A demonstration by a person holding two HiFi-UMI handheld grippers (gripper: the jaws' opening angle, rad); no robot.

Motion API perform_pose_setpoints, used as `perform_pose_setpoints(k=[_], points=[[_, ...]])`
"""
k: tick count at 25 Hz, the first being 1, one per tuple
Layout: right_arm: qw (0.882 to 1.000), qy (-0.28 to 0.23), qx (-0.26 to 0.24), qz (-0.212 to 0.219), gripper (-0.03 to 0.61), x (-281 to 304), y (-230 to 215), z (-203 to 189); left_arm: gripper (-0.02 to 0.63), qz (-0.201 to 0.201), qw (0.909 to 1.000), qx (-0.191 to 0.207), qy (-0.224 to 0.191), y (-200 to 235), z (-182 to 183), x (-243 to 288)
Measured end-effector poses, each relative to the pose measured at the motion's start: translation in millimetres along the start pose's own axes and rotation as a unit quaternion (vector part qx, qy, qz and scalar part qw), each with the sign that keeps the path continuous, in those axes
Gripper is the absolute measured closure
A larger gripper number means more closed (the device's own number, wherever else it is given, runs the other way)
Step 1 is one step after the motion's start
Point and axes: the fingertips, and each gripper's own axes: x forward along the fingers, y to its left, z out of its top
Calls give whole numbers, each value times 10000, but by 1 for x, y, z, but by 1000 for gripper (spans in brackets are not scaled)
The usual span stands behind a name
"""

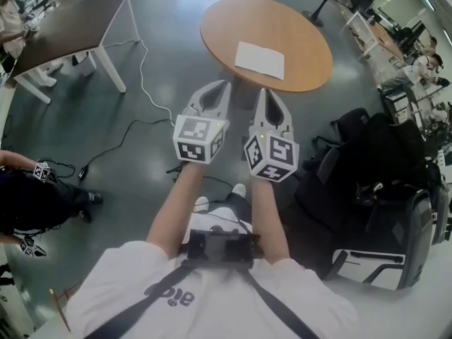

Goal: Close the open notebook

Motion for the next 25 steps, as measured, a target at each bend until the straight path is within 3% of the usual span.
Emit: perform_pose_setpoints(k=[5, 17, 25], points=[[9996, -220, 76, 133, 557, 19, -9, 0, 601, 22, 9999, 99, -21, 3, -3, 20], [9988, -113, -56, 472, 557, 87, -51, 6, 601, 563, 9981, 172, -182, 20, 5, 84], [9930, -5, 204, 1165, 558, 123, -57, 1, 601, 826, 9963, 190, -117, 26, -5, 116]])
